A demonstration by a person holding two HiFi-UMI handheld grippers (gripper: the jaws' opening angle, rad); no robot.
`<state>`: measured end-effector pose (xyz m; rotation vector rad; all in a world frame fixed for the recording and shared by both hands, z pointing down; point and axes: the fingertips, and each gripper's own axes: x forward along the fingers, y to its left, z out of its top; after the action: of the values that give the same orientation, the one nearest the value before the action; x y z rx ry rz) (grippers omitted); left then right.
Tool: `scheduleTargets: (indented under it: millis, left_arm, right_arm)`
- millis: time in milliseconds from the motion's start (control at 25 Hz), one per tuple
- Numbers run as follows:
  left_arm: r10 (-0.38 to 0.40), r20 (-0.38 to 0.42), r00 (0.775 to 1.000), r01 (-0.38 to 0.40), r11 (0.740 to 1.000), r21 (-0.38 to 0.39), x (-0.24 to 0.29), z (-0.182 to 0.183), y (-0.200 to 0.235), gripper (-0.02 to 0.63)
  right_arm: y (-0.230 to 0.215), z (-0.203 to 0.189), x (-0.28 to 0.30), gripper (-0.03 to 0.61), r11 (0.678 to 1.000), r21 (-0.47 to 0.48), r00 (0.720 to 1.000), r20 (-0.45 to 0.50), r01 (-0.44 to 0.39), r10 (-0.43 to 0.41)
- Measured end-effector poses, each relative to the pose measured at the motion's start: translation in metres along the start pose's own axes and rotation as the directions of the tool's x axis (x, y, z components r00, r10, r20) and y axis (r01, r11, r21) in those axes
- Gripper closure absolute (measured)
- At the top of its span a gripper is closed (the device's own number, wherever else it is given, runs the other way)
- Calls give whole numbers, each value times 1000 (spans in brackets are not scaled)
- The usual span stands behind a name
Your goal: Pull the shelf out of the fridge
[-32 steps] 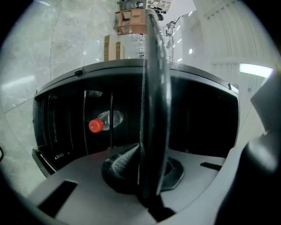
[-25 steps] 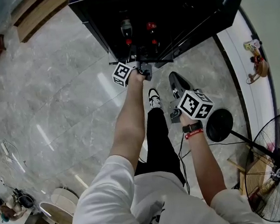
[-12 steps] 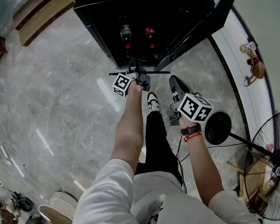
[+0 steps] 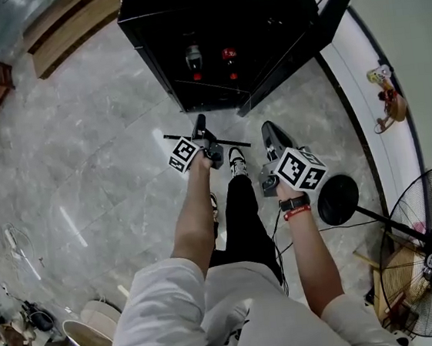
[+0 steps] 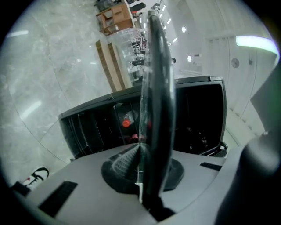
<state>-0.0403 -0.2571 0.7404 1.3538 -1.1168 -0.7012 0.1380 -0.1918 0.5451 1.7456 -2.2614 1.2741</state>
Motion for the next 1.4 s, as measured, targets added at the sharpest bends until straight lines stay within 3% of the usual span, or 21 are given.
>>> scheduleTargets:
  millis: [200,360,480,880,1200,1400]
  left_arm:
    - [48,-96,994,-27,978,205,-33,11,-21,588]
    - [83,-173,981,-8,918,397,-63,19,-51,588]
    - [89,-207,974,26,869,494,-84,25,-80,588]
    - [93,-237,967,100,717,690,-150,38,-176,588]
    - [83,-201,976,123,549,826,-183,48,-244,588]
    - [40,-184,982,141,488,861,-202,55,-285,588]
  right_arm:
    - [5,-3,-11,578,1000,0,1000,8,4,-4]
    - [11,-7,-22,578,1000,8,1000,15,10,-10]
    - [19,-8,-30,578,1000,-11,1000,22,9,-9]
    - [54,7,-61,578,993,-116,999,53,-3,10]
    - [76,31,-91,578,987,-161,994,107,-13,31]
    - [96,42,-108,578,979,-198,989,127,-52,78]
